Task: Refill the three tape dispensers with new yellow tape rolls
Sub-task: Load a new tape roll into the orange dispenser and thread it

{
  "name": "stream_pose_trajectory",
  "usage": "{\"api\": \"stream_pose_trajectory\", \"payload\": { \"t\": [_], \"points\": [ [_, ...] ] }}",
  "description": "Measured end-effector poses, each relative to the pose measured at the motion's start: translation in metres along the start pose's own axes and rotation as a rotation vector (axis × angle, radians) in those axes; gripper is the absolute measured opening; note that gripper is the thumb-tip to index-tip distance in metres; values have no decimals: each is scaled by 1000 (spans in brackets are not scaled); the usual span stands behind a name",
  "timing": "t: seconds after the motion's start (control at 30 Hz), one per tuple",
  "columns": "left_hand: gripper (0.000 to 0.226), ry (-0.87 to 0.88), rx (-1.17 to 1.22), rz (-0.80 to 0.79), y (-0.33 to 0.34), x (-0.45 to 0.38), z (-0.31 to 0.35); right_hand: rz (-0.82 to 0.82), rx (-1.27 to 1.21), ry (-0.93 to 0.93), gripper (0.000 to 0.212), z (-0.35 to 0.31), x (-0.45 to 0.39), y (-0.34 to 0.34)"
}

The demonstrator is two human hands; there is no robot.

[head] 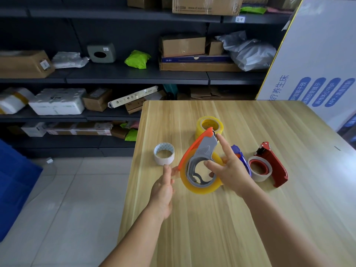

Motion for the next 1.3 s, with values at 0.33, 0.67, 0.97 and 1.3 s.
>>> {"api": "stream_pose_trajectory", "payload": {
  "t": [0.33,0.67,0.97,1.3],
  "points": [
    [81,380,-146,-230,-3,58,-22,78,43,34,88,-14,30,4],
    [81,365,-94,73,10,104,-74,17,126,82,74,-6,71,-13],
    [75,233,60,262,19,163,-126,-107,129,120,45,12,119,-6],
    [55,0,257,263,10,179,-154,-329,132,34,40,25,163,24]
  ]
}}
Point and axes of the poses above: each hand's wrist, its own x-axis away from the middle knuckle, its own y-axis out of the palm, z = x × y, the point moved 5 cm from there along -x, towards the middle knuckle, and after that the axes turned 10 degrees about z, right-handed, at the moved point
